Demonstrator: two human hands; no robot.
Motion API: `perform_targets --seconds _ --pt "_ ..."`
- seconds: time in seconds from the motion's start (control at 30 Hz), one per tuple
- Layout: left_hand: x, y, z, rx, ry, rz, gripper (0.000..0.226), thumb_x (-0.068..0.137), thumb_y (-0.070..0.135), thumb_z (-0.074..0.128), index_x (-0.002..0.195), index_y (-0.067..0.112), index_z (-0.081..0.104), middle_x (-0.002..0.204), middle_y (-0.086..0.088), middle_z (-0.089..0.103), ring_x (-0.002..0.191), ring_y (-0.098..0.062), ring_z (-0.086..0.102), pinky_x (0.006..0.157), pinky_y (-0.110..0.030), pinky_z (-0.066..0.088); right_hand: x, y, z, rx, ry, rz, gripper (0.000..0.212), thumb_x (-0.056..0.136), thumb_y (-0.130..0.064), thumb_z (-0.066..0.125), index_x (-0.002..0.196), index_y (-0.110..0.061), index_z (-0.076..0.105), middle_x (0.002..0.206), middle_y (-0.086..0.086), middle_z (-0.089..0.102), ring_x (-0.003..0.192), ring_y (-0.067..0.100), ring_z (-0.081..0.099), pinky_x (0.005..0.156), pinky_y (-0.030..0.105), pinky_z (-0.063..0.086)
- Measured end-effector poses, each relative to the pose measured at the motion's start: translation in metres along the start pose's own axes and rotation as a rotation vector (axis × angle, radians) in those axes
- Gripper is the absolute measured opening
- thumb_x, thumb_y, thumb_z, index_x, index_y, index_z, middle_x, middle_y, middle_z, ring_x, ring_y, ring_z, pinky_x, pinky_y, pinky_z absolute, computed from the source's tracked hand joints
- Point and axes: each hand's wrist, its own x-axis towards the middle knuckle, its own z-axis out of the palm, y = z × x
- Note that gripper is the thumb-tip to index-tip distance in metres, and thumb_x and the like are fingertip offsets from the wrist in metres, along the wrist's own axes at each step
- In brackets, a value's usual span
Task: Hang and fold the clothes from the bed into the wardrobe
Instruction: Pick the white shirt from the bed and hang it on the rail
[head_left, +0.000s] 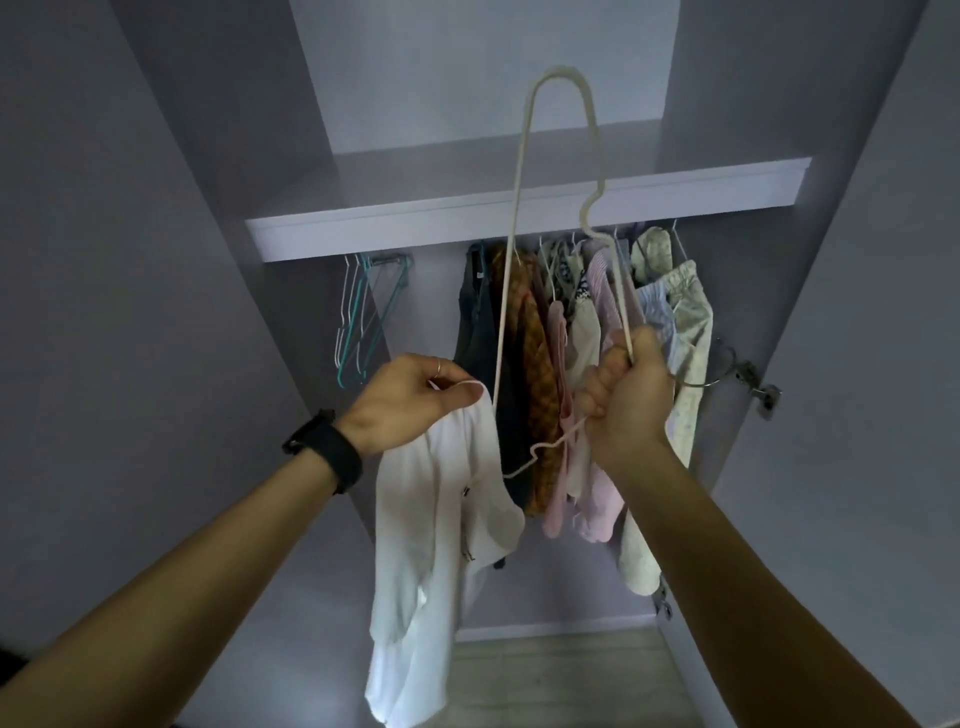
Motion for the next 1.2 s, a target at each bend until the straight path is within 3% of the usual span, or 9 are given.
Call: perform_targets --seconds 0.13,0.23,0.3,0.43,0.57,0.73,0.9,1.1,1.2 --pt "0.002 0.008 -0.023 -0.061 0.077 -0.017 0.013 0.091 0.033 0.070 0.096 0.023 0.078 0.098 0.011 0.075 0.095 -0.004 0.067 0.088 -0.018 0.050 0.005 0.024 0.001 -0.085 -0.002 0.105 0.037 0.099 -0.027 0.048 0.063 -0.024 0.048 0.050 -0.007 0.030 0.040 0.009 0.020 0.036 0.022 0.015" --pt "0.001 0.004 -0.038 -0.035 0.126 -0.064 0.007 0.091 0.031 0.072 0.087 0.029 0.077 0.088 0.021 0.074 0.087 0.007 0.065 0.073 -0.001 0.044 0.009 0.024 -0.005 -0.130 0.085 0.046 0.043 0.096 -0.024 0.051 0.053 -0.025 0.045 0.046 -0.008 0.032 0.036 0.009 0.023 0.035 0.019 0.018" --pt "0.000 -0.002 -0.042 0.016 0.154 -0.102 0.008 0.091 0.033 0.071 0.085 0.032 0.077 0.086 0.025 0.072 0.085 0.011 0.063 0.067 0.002 0.041 0.016 0.011 -0.006 -0.050 0.085 0.015 0.045 0.097 -0.026 0.050 0.053 -0.027 0.043 0.044 -0.010 0.029 0.035 0.008 0.021 0.035 0.018 0.016" --pt "0.005 -0.009 -0.031 0.126 0.216 -0.176 0.008 0.090 0.036 0.070 0.086 0.031 0.074 0.089 0.021 0.069 0.087 0.002 0.063 0.069 -0.009 0.043 0.025 -0.016 -0.006 -0.027 0.047 0.017 0.043 0.097 -0.028 0.048 0.056 -0.027 0.037 0.047 -0.009 0.024 0.040 0.009 0.014 0.035 0.019 0.014" --pt "0.014 -0.005 -0.007 0.206 0.174 -0.188 0.016 0.090 0.037 0.070 0.095 0.023 0.075 0.096 0.007 0.072 0.091 -0.010 0.065 0.081 -0.025 0.051 0.022 -0.026 -0.011 -0.028 0.050 0.002 0.043 0.097 -0.025 0.046 0.054 -0.027 0.042 0.049 -0.009 0.022 0.043 0.009 0.011 0.036 0.018 0.013" --pt "0.022 0.015 0.006 0.163 0.107 -0.107 0.011 0.089 0.038 0.071 0.091 0.029 0.075 0.089 0.016 0.070 0.083 0.002 0.062 0.066 -0.011 0.043 0.020 -0.031 -0.021 0.111 0.024 0.045 0.044 0.101 -0.034 0.043 0.057 -0.027 0.040 0.049 -0.008 0.018 0.040 0.008 0.012 0.034 0.017 0.014" --pt "0.026 0.036 -0.003 0.043 0.075 -0.035 0.009 0.086 0.036 0.074 0.086 0.029 0.079 0.088 0.017 0.074 0.088 0.001 0.067 0.081 -0.018 0.051 0.023 -0.016 -0.016 0.129 0.012 0.012 0.043 0.102 -0.029 0.041 0.060 -0.025 0.040 0.047 -0.009 0.022 0.038 0.007 0.014 0.033 0.018 0.015" --pt "0.018 0.051 -0.034 -0.176 0.176 0.010 0.009 0.085 0.028 0.076 0.077 0.026 0.080 0.087 0.013 0.076 0.087 0.004 0.068 0.078 -0.010 0.044 0.033 0.022 -0.019 -0.170 0.015 0.027 0.040 0.096 -0.017 0.048 0.057 -0.022 0.052 0.046 -0.008 0.031 0.036 0.008 0.022 0.035 0.020 0.016" --pt "0.011 0.051 -0.056 -0.295 0.311 -0.003 0.011 0.085 0.019 0.074 0.077 0.023 0.081 0.092 0.004 0.077 0.091 -0.005 0.069 0.087 -0.020 0.049 0.028 0.048 -0.028 -0.413 -0.025 0.049 0.050 0.093 -0.014 0.052 0.044 -0.026 0.055 0.045 -0.007 0.035 0.037 0.010 0.026 0.036 0.018 0.022"
